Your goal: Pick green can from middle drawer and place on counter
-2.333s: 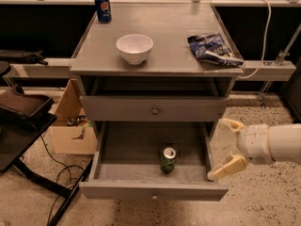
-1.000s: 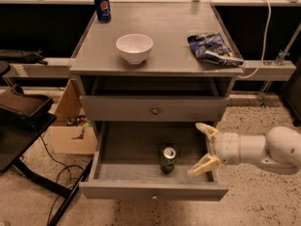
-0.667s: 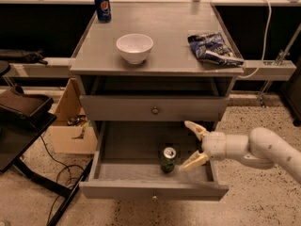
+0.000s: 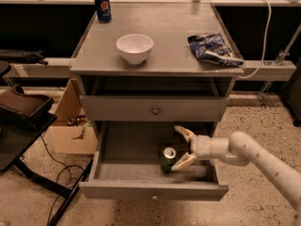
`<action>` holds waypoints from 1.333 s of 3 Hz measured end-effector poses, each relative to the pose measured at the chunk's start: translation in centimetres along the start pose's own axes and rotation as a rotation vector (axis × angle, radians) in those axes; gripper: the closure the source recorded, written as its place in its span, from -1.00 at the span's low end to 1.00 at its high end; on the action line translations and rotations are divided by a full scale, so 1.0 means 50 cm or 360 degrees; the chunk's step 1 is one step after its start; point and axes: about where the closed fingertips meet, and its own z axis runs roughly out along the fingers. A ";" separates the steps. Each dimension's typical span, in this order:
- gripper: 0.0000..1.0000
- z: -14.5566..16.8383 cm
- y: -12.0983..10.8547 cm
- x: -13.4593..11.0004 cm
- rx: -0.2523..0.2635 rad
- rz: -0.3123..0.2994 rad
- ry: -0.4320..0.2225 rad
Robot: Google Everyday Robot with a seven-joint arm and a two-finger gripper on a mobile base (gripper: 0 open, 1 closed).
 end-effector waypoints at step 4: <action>0.29 0.079 0.013 0.170 -0.0128 0.0068 0.0136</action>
Offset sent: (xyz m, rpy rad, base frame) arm 0.0242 0.0159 -0.1018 -0.0881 0.0814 0.0589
